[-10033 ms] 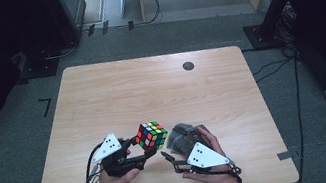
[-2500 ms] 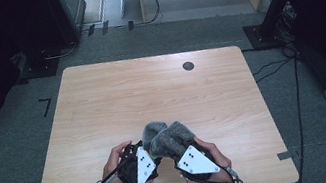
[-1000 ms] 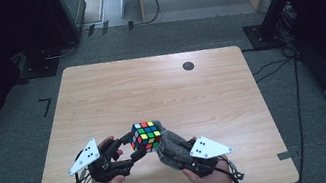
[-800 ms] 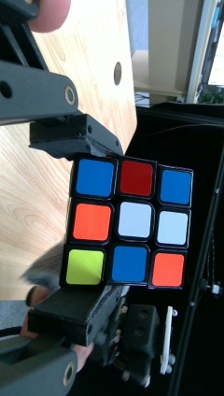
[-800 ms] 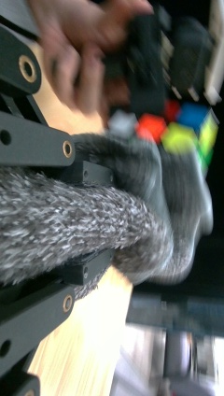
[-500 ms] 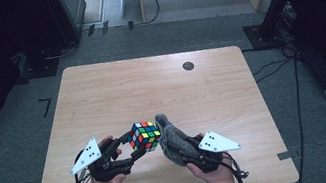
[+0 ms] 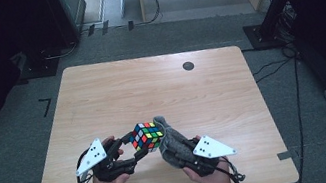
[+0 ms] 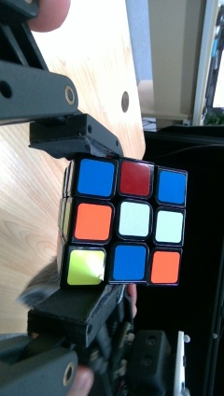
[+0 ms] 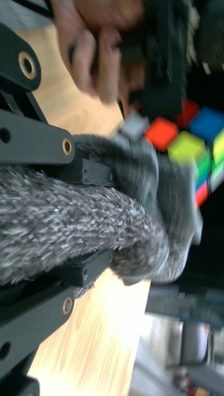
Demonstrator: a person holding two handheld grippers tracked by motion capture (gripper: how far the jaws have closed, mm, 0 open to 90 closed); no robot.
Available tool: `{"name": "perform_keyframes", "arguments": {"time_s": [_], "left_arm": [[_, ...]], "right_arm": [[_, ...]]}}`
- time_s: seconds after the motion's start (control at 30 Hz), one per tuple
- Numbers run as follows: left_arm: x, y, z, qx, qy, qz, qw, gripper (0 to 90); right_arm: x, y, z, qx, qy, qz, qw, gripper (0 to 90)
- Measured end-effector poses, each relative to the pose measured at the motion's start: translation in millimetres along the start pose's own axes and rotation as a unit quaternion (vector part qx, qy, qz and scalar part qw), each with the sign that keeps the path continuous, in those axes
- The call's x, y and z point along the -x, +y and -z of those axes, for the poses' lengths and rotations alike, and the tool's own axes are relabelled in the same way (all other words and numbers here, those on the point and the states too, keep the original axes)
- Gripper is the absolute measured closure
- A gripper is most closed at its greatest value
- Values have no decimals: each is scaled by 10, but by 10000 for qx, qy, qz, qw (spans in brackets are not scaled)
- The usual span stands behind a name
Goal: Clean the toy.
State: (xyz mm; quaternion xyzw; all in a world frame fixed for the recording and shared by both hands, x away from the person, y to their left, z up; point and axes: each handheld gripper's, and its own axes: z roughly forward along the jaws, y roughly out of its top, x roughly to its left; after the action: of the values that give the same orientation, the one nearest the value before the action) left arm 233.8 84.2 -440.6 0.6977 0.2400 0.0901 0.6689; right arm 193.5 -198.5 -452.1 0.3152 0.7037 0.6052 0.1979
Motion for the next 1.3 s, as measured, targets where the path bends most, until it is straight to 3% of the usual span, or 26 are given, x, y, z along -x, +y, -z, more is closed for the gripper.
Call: {"name": "perform_keyframes", "arguments": {"time_s": [0.1,0.13,0.17,0.2,0.27,0.3,0.4,0.5,0.6,0.67,0.73,0.8,0.9,1.0,1.07,1.13,1.3], "left_arm": [[1,8,4,-61,160,-60,9998,342],[-7,7,8,-98,231,-73,9997,342],[-17,5,7,-127,303,-77,9994,342],[-27,3,4,-166,387,-87,9991,342],[-34,-6,-14,-297,635,-160,9974,342],[-33,-13,-26,-387,776,-229,9960,342],[-30,-31,-67,-617,1124,-340,9912,342],[-43,-45,-109,-827,1318,-279,9874,342],[-73,-47,-130,-977,1458,-120,9844,342],[-94,-42,-130,-1028,1520,-25,9830,342],[-111,-29,-123,-1079,1535,59,9822,342],[-114,-14,-119,-1059,1540,117,9823,342],[-91,14,-118,-1043,1505,137,9830,342],[-68,37,-128,-1029,1417,216,9843,342],[-51,46,-146,-1043,1362,285,9848,342],[-28,50,-170,-1096,1330,310,9845,342],[61,67,-228,-1167,1116,319,9864,342]], "right_arm": [[-86,-53,-92,-474,97,330,9983,635],[-107,-63,-115,-736,-10,551,9958,634],[-105,-69,-121,-833,-214,697,9938,632],[-76,-73,-119,-900,-396,678,9928,627],[41,-97,-103,-1010,-740,375,9914,620],[114,-123,-92,-1062,-963,298,9892,617],[342,-231,-62,-1324,-1444,20,9806,608],[510,-321,-57,-1535,-1805,4,9715,544],[613,-342,-46,-1573,-1917,-17,9688,388],[628,-282,-1,-1401,-2029,145,9690,299],[619,-209,44,-1216,-1983,243,9723,268],[572,-137,76,-996,-1792,364,9781,251],[427,-86,46,-709,-1251,568,9880,228],[255,-90,-43,-543,-781,815,9921,218],[162,-105,-98,-480,-629,992,9919,228],[68,-126,-147,-404,-542,1254,9898,224],[-43,-170,-232,-310,-441,1621,9853,185]]}}
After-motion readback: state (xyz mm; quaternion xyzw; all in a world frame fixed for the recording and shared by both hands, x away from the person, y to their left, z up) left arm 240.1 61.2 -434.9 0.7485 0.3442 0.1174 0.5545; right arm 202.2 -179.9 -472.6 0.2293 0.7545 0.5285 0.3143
